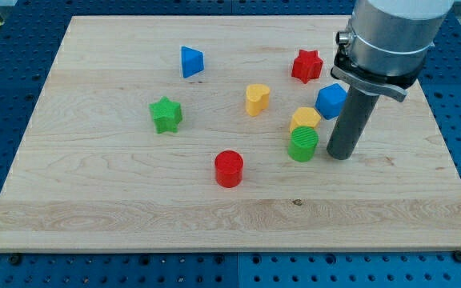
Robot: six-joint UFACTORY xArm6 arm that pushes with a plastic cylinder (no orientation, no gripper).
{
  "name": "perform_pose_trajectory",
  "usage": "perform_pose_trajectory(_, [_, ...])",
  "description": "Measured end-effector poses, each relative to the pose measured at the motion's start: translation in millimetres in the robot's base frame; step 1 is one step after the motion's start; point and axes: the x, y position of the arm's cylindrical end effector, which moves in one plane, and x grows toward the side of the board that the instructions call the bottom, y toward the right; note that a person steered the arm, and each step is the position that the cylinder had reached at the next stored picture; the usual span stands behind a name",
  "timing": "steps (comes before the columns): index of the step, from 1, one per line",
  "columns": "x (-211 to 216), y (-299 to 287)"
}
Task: Slightly touch the green circle
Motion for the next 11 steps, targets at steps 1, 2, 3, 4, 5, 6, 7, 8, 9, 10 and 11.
perform_pose_trajectory(1, [15, 0])
perform_pose_trajectory(2, [14, -11])
perform_pose_trajectory(3, [14, -28])
perform_pose_trajectory(4, [14, -42])
perform_pose_trajectory(5, [14, -54])
perform_pose_trajectory(6, [14, -62])
perform_pose_trajectory(7, [14, -76])
perform_pose_trajectory(8, [14, -89])
perform_pose_trajectory(9, [10, -94])
perform_pose_trajectory(10, [9, -71])
perform_pose_trajectory(11, [18, -43])
